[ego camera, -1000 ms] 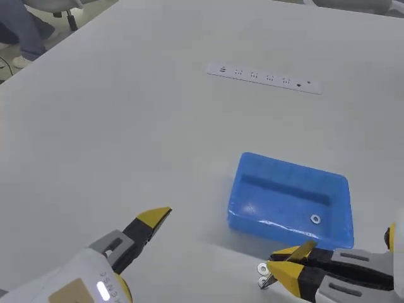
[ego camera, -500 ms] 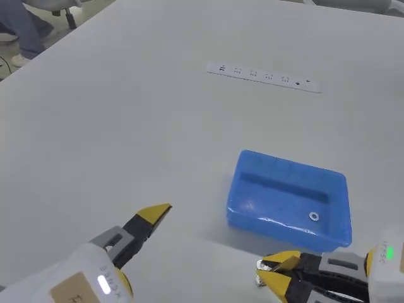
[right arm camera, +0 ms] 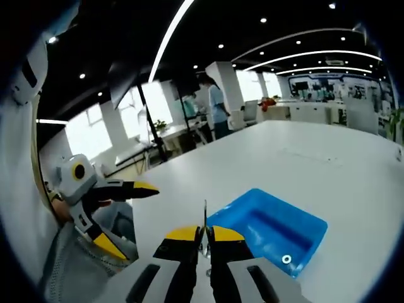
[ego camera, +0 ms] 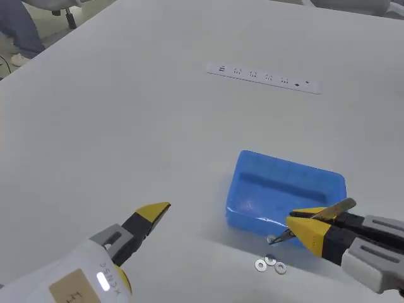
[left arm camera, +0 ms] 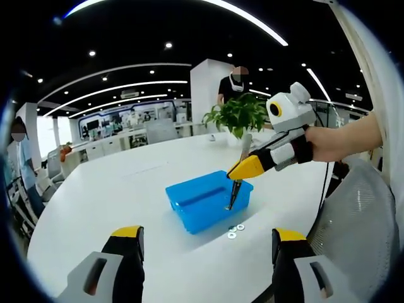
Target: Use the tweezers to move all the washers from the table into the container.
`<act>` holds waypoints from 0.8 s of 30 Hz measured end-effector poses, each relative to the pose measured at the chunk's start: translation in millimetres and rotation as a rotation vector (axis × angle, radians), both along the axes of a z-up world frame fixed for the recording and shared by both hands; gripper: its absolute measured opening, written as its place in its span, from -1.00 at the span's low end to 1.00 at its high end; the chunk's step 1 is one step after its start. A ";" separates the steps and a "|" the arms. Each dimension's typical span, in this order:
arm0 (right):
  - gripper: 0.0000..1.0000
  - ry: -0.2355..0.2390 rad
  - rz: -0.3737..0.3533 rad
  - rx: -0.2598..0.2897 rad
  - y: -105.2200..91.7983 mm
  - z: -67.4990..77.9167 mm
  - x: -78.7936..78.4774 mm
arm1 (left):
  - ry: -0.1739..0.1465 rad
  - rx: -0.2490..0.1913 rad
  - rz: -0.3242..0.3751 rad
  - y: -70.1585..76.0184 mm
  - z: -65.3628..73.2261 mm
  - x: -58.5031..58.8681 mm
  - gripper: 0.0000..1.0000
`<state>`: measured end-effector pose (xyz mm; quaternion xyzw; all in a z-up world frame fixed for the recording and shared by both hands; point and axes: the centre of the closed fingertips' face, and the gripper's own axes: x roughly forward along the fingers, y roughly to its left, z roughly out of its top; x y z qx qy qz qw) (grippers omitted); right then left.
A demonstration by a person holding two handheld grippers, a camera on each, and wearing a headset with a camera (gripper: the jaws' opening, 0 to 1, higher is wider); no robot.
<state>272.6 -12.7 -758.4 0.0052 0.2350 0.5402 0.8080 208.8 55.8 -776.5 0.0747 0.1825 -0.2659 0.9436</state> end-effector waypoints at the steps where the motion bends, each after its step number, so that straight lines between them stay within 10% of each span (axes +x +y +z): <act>1: -0.95 -0.007 -0.004 0.003 -0.9 2.5 2.4 | 0.001 0.000 0.000 -0.1 -0.1 -0.1 0.69; 10: -0.95 -0.048 -0.076 -0.013 -14.8 10.2 34.8 | 0.000 0.003 -0.004 -0.4 -0.2 -0.3 0.69; 24: -0.95 0.005 -0.146 -0.106 -24.9 -19.7 72.7 | 0.001 0.006 0.000 0.4 -0.5 -1.4 0.67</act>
